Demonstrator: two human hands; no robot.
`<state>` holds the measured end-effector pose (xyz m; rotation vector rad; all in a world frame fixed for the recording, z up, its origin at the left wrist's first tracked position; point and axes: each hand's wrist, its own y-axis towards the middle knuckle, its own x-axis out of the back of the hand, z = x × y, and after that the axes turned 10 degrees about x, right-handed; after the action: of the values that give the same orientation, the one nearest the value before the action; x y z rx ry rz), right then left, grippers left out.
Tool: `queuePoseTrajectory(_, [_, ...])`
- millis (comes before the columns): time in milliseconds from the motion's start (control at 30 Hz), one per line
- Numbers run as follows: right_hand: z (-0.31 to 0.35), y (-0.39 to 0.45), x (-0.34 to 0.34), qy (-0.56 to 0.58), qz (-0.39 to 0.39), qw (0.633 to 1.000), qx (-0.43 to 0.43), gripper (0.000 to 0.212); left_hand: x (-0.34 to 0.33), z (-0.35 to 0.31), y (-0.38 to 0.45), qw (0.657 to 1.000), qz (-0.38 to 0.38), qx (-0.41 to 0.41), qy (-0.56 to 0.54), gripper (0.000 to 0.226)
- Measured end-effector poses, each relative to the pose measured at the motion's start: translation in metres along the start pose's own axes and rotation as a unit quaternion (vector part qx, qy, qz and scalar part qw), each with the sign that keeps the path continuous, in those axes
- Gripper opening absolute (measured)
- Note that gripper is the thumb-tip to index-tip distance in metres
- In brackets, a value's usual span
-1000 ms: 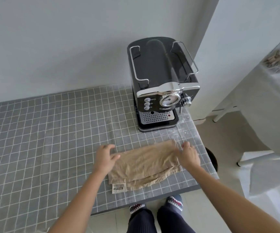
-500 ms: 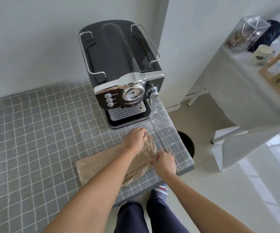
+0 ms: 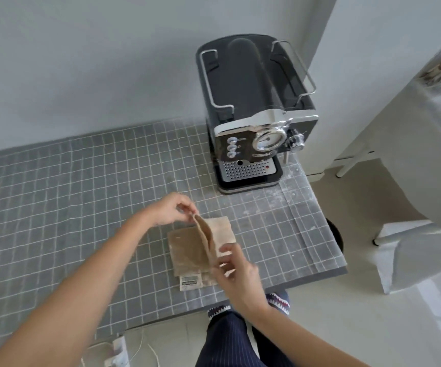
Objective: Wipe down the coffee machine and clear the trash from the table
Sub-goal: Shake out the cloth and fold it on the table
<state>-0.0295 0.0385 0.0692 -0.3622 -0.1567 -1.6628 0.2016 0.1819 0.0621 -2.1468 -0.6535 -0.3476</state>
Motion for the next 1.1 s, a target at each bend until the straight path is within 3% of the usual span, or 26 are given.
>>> queuePoseTrajectory(67, [-0.006,0.001,-0.019,-0.026,0.089,0.996,0.008,0.040,0.011,0.024,-0.012,0.997,-0.007,0.043,0.069,0.039])
queuePoseTrajectory(100, [-0.013,0.001,-0.023,-0.059,0.094,0.994,0.015,0.038,0.011,0.033,-0.016,0.990,-0.024,0.068,0.117,0.046])
queuePoseTrajectory(167, [-0.030,0.004,-0.024,-0.140,0.037,0.989,-0.004,0.026,0.000,0.039,-0.020,0.982,-0.078,0.080,0.154,0.052])
queuePoseTrajectory(233, [-0.044,0.007,-0.016,-0.233,-0.023,0.968,-0.090,0.022,-0.023,0.032,-0.016,0.985,-0.115,0.026,0.129,0.041])
queuePoseTrajectory(333, [-0.054,0.008,-0.009,-0.271,0.007,0.939,-0.210,0.033,-0.062,0.013,0.005,0.987,-0.108,-0.034,0.111,0.040])
queuePoseTrajectory(433, [-0.055,0.012,-0.012,-0.227,0.019,0.946,-0.230,0.024,-0.091,-0.001,0.026,0.988,-0.114,-0.037,0.101,0.042])
queuePoseTrajectory(500, [-0.054,0.016,-0.010,-0.193,0.006,0.955,-0.225,0.014,-0.097,-0.008,0.035,0.986,-0.132,-0.030,0.096,0.027])
queuePoseTrajectory(533, [-0.052,0.016,-0.008,-0.174,0.002,0.960,-0.221,0.018,-0.098,-0.011,0.039,0.988,-0.123,-0.024,0.086,0.017])
queuePoseTrajectory(633, [-0.044,0.011,0.006,-0.083,-0.020,0.973,-0.213,0.016,-0.088,-0.019,0.046,0.995,-0.063,-0.016,0.073,0.016])
queuePoseTrajectory(767, [-0.038,-0.005,0.038,0.082,-0.086,0.967,-0.227,0.011,-0.079,-0.044,0.054,0.999,-0.002,-0.030,0.023,0.002])
queuePoseTrajectory(1100, [-0.093,-0.019,0.169,0.023,-0.254,0.930,-0.264,0.012,-0.154,-0.186,0.126,0.994,0.013,-0.107,0.023,0.010])
